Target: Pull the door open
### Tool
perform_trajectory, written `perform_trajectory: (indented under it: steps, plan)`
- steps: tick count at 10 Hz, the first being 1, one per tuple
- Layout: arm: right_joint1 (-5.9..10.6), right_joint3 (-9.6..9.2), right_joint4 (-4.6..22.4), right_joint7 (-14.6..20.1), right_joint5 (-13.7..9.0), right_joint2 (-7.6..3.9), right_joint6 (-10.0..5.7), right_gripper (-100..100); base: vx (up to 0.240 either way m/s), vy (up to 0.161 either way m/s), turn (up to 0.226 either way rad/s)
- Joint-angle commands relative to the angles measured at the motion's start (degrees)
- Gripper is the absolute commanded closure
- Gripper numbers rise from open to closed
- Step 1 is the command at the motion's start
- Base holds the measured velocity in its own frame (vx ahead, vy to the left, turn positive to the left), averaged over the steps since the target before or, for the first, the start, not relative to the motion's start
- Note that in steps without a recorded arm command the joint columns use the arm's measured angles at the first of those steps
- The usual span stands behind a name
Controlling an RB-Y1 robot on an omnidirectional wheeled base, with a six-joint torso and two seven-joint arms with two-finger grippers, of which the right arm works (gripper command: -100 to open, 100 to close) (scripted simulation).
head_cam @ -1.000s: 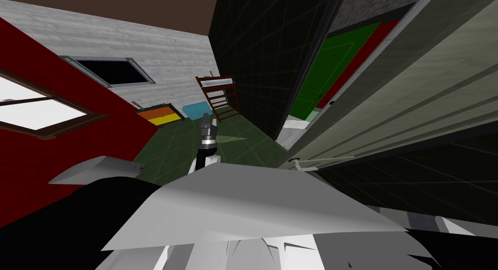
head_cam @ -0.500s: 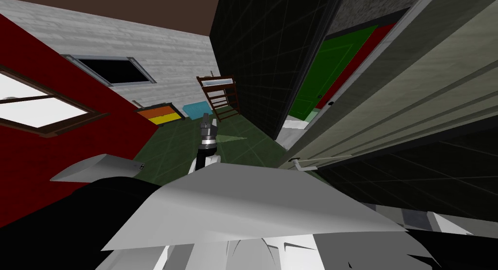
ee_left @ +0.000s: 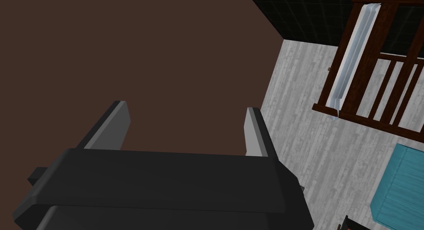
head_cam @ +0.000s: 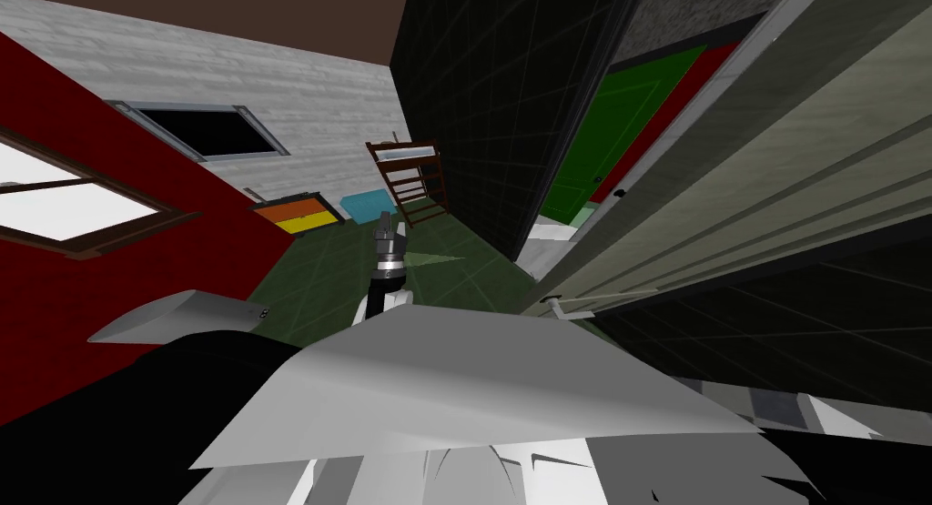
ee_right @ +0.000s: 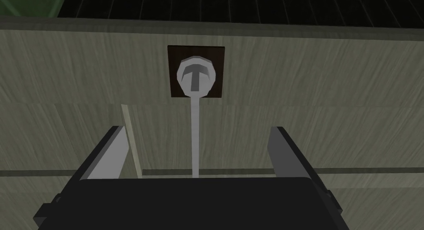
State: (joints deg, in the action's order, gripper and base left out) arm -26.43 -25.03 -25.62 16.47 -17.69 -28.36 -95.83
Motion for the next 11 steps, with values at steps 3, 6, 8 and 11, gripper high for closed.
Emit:
perform_trajectory:
  steps: [3, 6, 8, 11]
  plan:
    - [0.11, -0.09, 0.22, 0.02, 0.09, 0.00, 1.17, -100, 0.132, 0.085, 0.018]
    - [0.37, -0.30, 0.70, 0.07, 0.29, 0.00, 2.96, -100, 0.175, 0.116, 0.010]
    - [0.72, -0.59, 1.37, 0.14, 0.56, 0.01, 4.43, -100, 0.148, 0.148, -0.010]
    - [2.06, -1.67, 3.91, 0.41, 1.61, 0.03, 2.30, -100, 0.004, 0.037, -0.099]
